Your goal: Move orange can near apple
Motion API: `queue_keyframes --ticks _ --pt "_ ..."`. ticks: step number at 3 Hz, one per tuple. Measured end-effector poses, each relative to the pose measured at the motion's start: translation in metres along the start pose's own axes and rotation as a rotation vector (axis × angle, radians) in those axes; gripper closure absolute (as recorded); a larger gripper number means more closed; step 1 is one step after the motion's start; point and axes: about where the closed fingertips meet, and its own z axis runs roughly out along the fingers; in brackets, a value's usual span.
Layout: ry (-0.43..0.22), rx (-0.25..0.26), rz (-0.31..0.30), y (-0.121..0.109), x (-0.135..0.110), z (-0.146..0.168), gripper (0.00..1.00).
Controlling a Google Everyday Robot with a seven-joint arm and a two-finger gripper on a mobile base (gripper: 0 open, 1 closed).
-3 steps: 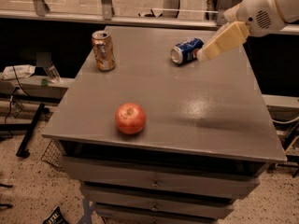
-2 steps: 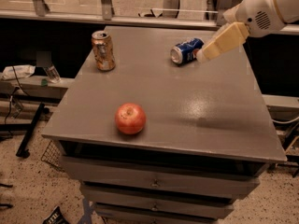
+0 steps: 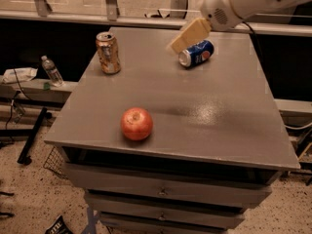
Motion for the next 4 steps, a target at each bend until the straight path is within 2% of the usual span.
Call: queue_keyframes --ticks 1,2,3,4 --pt "0.036 -0.018 -0.062 -0.002 -0.031 0.054 0.0" --pt "0.051 -0.1 -0.104 0.008 -0.058 0.114 0.0" --pt "0.06 -0.173 -0.107 0.021 -0.065 0.152 0.0" --pt "0.071 -0.228 -0.11 0.037 -0.07 0.177 0.0"
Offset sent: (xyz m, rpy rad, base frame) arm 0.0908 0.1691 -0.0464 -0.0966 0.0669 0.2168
